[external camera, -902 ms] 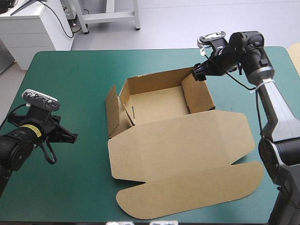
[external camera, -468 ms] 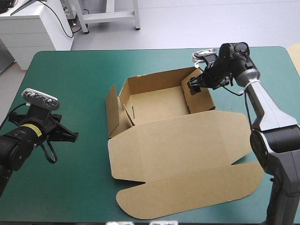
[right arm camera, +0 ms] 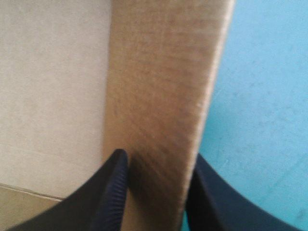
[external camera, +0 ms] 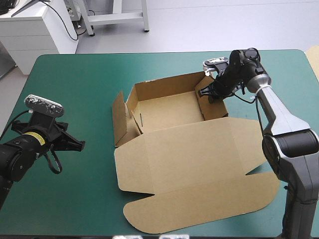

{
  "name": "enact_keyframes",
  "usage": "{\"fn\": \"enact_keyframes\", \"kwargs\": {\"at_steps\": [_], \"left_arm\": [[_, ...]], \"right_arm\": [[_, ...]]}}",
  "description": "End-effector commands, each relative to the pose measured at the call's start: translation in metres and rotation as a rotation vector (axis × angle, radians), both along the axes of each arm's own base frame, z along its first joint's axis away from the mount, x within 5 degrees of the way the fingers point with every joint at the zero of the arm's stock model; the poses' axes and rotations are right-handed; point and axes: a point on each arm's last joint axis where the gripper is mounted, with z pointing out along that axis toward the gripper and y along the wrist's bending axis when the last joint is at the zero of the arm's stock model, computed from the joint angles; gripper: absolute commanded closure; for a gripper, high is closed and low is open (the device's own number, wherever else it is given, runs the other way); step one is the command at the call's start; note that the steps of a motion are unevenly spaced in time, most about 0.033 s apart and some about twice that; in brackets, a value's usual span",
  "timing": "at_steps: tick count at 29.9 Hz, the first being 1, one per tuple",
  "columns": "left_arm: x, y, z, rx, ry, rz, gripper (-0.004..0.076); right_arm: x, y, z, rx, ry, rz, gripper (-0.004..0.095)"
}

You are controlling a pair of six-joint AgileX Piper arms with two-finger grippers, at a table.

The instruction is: Fold the box

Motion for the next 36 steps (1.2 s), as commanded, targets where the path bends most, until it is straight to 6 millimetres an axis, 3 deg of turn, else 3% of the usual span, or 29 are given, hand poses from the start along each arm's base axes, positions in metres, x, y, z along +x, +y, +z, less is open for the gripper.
{"fn": "enact_keyframes", "kwargs": {"at_steps": [1,3,36], "left_arm": [[-0.0005,-0.0002,0.0128,-0.025,-0.078,-0.001,0.0712],[-0.0007,-0.0001,0.0125,-0.024,-0.074,-0.001,0.0712],[-0.0030,0.0010,0.0091,-0.017,-0.029,0.009,0.0713]], "right_arm": [[-0.0088,-0.0021,0.0316,0.019,-0.076,0.017,0.0842],[-0.0084,-0.0020,0.0307,0.019,-0.074,0.017,0.0929],[-0.0095,-0.0041,0.0345,0.006,-0.083,-0.002,0.0920]]}}
